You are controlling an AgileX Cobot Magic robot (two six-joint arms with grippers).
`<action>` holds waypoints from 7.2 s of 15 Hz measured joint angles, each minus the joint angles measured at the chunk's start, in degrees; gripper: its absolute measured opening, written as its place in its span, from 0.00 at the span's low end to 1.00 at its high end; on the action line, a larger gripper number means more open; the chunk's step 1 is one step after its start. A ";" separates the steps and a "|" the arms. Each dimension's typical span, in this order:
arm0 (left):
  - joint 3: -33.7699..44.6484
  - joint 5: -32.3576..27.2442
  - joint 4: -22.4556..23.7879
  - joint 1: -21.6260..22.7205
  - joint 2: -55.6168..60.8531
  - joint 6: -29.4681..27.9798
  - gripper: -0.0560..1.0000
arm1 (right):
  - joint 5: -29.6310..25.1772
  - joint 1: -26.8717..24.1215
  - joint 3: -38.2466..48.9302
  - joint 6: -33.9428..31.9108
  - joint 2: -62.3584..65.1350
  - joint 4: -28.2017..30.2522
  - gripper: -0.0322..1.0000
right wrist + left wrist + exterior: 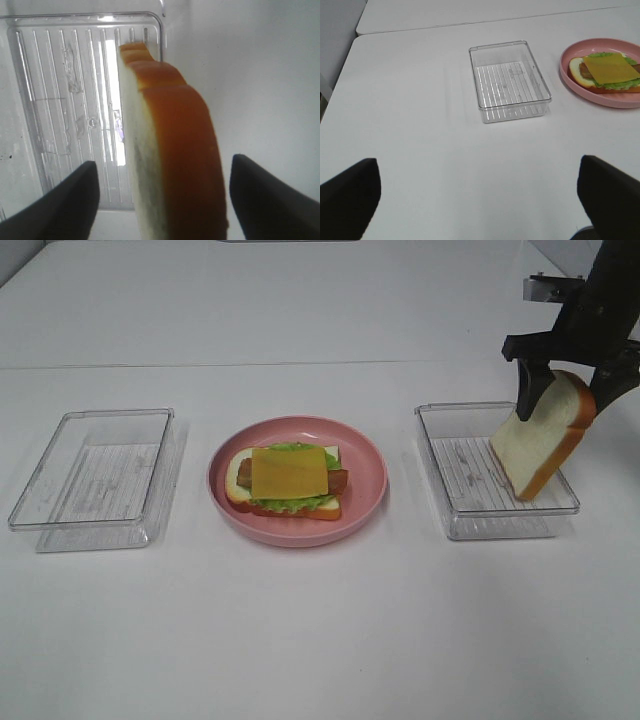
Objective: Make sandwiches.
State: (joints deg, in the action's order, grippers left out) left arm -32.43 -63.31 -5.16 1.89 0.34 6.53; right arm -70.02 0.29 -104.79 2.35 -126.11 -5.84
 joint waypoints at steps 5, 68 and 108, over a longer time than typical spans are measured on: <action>0.00 0.00 0.00 0.00 0.00 0.00 0.99 | 0.00 0.00 0.00 0.06 -0.17 -3.84 0.25; 0.00 0.00 0.06 0.00 0.00 0.00 0.99 | 23.15 16.56 19.94 24.75 -0.69 -51.80 0.77; 0.00 0.00 0.06 0.00 0.00 0.00 0.99 | 0.17 16.56 65.37 -11.52 114.88 12.49 0.97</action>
State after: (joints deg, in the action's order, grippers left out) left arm -32.43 -63.31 -5.10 1.89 0.34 6.53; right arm -69.84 16.84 -39.42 -9.17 -11.23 6.65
